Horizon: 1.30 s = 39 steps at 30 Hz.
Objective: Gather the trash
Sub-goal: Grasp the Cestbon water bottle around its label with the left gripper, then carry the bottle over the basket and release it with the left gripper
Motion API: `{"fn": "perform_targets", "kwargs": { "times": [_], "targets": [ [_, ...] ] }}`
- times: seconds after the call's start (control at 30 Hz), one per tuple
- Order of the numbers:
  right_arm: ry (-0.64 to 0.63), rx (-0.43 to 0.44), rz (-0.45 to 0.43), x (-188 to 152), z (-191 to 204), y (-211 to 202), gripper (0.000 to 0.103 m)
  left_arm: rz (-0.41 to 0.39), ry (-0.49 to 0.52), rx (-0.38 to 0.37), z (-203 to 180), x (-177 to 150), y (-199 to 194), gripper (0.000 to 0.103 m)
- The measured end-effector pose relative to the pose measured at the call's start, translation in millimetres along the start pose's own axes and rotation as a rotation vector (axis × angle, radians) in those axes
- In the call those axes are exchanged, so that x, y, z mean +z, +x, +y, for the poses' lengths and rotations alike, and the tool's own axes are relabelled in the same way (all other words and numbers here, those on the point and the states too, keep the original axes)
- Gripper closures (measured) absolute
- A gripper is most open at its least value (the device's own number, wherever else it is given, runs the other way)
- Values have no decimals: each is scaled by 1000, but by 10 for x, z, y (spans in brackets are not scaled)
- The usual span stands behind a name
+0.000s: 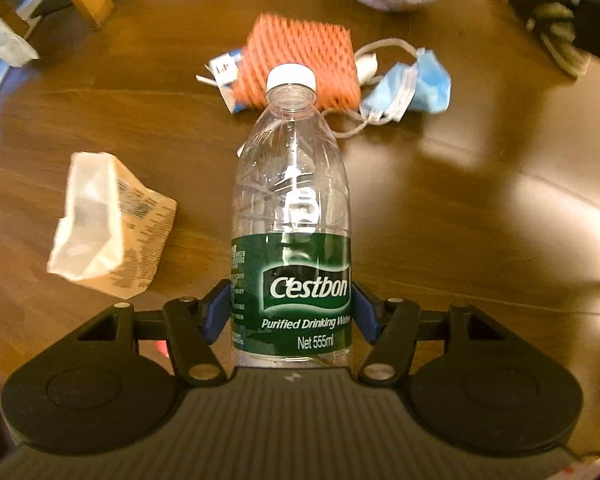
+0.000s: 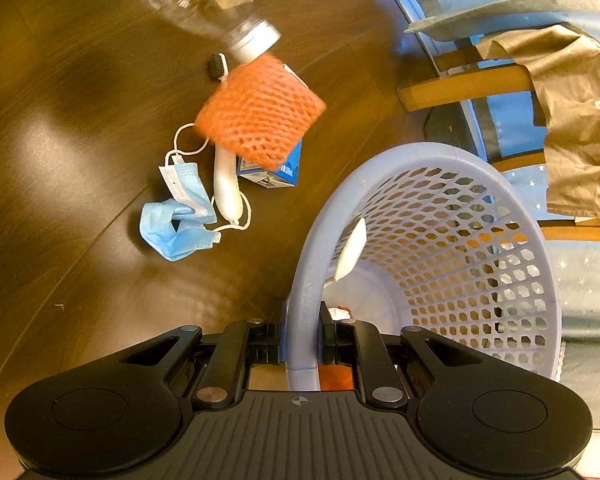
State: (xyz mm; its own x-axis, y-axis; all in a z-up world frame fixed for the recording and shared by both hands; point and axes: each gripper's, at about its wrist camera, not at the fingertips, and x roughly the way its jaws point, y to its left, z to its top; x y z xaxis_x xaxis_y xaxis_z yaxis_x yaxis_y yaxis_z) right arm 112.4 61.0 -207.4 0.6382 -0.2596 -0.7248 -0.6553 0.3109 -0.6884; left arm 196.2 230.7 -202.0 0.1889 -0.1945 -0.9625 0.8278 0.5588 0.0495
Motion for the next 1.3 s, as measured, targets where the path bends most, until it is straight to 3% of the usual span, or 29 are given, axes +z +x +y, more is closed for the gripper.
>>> {"fn": "perform_targets", "kwargs": {
  "times": [0.33, 0.53, 0.83, 1.3],
  "targets": [
    [-11, -4, -5, 4, 3, -4, 93, -119, -89, 2, -115, 274, -816, 45],
    [-15, -2, -6, -3, 13, -11, 93, -206, -75, 11, -235, 608, -1095, 45],
    [-21, -2, -8, -31, 27, -30, 93, -309, -47, 7, -389, 1242, -1235, 45],
    [-8, -1, -10, -42, 10, -18, 93, -348, -14, -50, -486, 1906, -1225, 44]
  ]
}}
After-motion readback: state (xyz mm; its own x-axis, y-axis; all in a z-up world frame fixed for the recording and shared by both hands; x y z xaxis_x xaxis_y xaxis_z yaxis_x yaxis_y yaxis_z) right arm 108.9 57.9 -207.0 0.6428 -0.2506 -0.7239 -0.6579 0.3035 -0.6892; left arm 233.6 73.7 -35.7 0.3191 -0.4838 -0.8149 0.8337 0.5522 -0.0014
